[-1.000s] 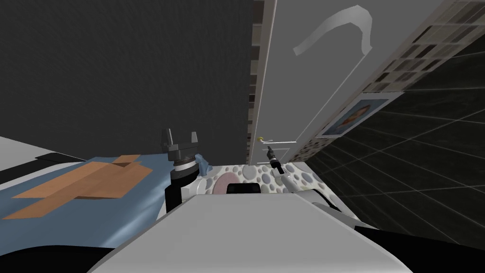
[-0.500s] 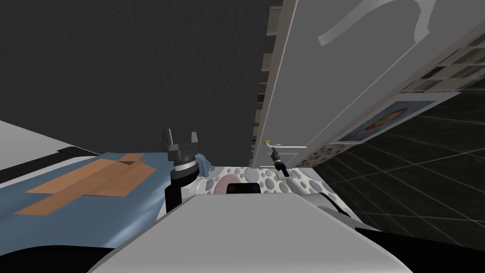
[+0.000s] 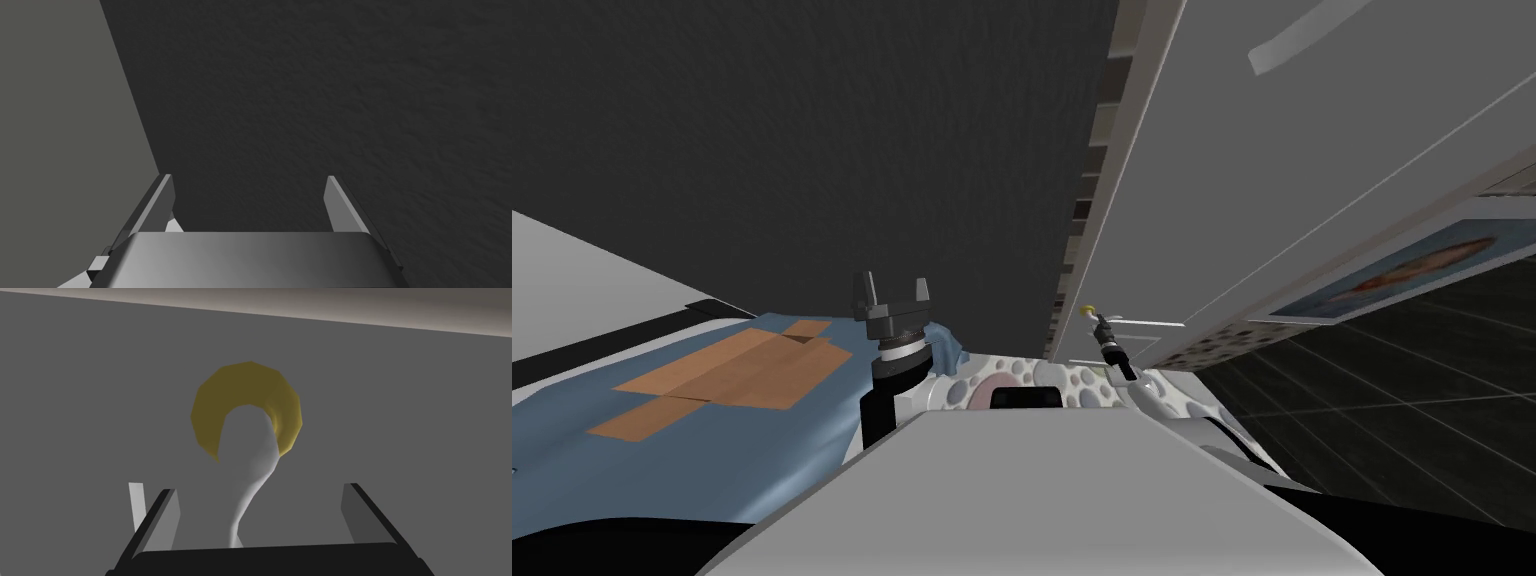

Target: Pull the door open

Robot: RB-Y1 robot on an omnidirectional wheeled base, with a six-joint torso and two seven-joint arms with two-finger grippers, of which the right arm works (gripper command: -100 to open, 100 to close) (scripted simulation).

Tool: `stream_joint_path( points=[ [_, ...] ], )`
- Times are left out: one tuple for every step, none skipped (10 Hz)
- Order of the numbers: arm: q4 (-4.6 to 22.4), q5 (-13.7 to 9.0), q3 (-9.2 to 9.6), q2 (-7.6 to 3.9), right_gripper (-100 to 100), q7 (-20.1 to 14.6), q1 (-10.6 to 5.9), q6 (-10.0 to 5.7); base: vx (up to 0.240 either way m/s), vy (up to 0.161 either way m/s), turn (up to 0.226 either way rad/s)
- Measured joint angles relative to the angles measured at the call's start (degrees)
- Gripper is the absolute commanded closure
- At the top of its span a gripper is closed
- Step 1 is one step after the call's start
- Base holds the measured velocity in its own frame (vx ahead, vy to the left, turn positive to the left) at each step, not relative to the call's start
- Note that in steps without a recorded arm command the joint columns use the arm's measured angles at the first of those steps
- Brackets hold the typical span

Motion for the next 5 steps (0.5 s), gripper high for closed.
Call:
stream_joint_path(
  points=[
    [2.94,-0.07,-0.01,-0.73,-100,-0.72,-1.14,-1.27,0.175,0.029,0.106],
    [3.62,-0.27,-0.24,-1.74,-100,-1.59,-0.65,-2.32,0.097,0.012,0.027],
    [3.57,-0.3,-0.29,-1.86,100,-1.78,-0.58,-2.45,-0.016,-0.003,-0.024],
    [3.59,-0.28,-0.26,-1.78,100,-1.68,-0.66,-2.38,-0.035,-0.006,-0.01],
    [3.57,-0.34,-0.31,-1.78,100,-1.7,-0.74,-2.36,-0.028,-0.005,0.01]
  ],
)
